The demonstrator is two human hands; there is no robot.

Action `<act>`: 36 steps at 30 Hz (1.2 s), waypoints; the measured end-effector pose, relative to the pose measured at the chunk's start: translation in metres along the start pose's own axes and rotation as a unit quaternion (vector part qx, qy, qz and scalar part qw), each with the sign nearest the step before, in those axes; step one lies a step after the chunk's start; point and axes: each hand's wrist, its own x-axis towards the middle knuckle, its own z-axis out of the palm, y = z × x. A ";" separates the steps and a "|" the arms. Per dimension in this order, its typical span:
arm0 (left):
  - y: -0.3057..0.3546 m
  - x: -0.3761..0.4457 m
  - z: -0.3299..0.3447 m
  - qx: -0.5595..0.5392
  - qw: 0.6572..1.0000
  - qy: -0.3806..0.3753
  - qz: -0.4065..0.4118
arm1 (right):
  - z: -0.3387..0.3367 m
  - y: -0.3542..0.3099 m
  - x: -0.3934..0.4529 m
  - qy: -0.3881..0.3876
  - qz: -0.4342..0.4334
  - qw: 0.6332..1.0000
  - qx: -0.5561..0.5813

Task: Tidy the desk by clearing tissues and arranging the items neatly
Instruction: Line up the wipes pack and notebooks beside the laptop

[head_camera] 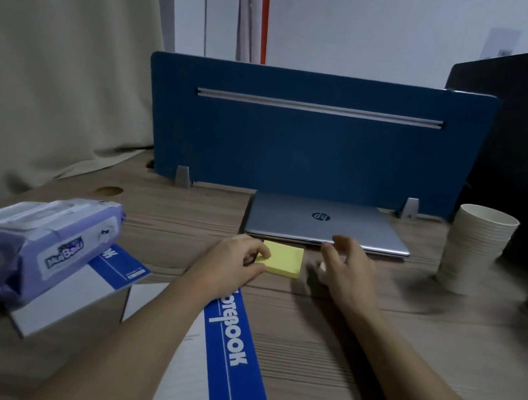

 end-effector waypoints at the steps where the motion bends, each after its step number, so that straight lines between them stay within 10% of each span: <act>1: 0.000 0.001 0.000 -0.004 1.000 -0.001 0.000 | 0.000 0.000 0.000 0.000 0.000 1.000 0.001; 21: -0.021 -0.098 -0.118 -0.025 0.980 0.187 -0.068 | 0.009 -0.041 -0.056 -0.021 -0.195 0.978 -0.078; 28: -0.031 -0.129 -0.154 -0.007 0.971 0.231 -0.060 | 0.052 -0.083 -0.126 -0.271 -0.351 0.893 -0.083; 36: -0.055 -0.154 -0.185 0.128 0.938 0.317 -0.056 | 0.086 -0.096 -0.128 -0.346 -0.340 0.863 -0.139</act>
